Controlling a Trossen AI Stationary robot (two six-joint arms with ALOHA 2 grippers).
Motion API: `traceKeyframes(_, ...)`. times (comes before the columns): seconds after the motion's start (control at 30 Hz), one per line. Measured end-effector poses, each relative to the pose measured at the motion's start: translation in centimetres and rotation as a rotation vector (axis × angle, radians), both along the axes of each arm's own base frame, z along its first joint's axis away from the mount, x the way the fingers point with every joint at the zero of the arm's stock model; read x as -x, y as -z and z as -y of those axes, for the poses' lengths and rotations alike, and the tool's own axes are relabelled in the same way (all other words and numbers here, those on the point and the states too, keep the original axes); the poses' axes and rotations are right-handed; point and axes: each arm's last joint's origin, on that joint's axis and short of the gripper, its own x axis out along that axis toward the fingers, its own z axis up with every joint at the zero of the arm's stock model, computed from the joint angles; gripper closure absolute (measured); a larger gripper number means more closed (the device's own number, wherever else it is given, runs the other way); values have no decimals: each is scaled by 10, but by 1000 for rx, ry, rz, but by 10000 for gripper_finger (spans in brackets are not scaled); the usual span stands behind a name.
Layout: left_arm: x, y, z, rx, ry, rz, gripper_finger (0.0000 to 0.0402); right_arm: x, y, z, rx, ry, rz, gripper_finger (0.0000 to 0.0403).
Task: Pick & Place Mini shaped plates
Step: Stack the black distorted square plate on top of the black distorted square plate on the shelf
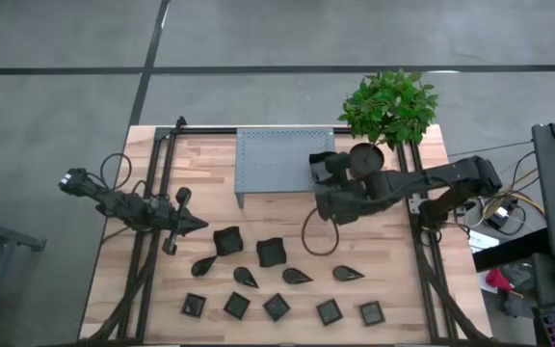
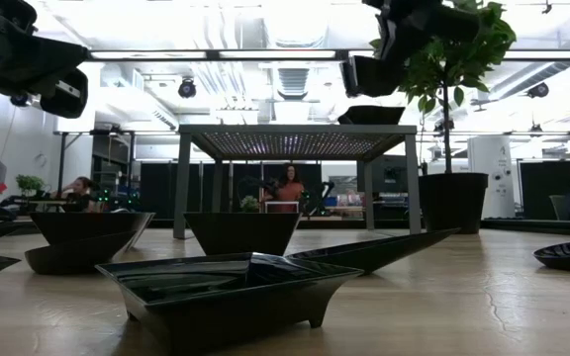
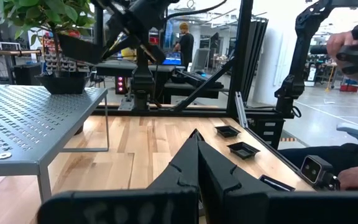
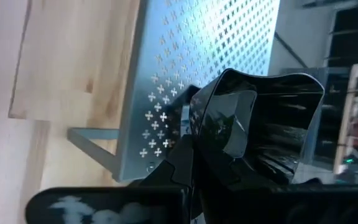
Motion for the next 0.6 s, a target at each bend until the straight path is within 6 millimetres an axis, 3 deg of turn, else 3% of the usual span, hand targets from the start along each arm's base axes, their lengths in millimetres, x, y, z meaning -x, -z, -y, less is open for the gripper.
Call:
traceKeyframes(0.3, 0, 0, 0, 0, 0, 0, 401, -2, 1, 17, 7, 20, -27, 394)
traceKeyframes(0.6, 0, 0, 0, 0, 0, 0, 401, -5, 1, 20, 8, 24, -14, 394)
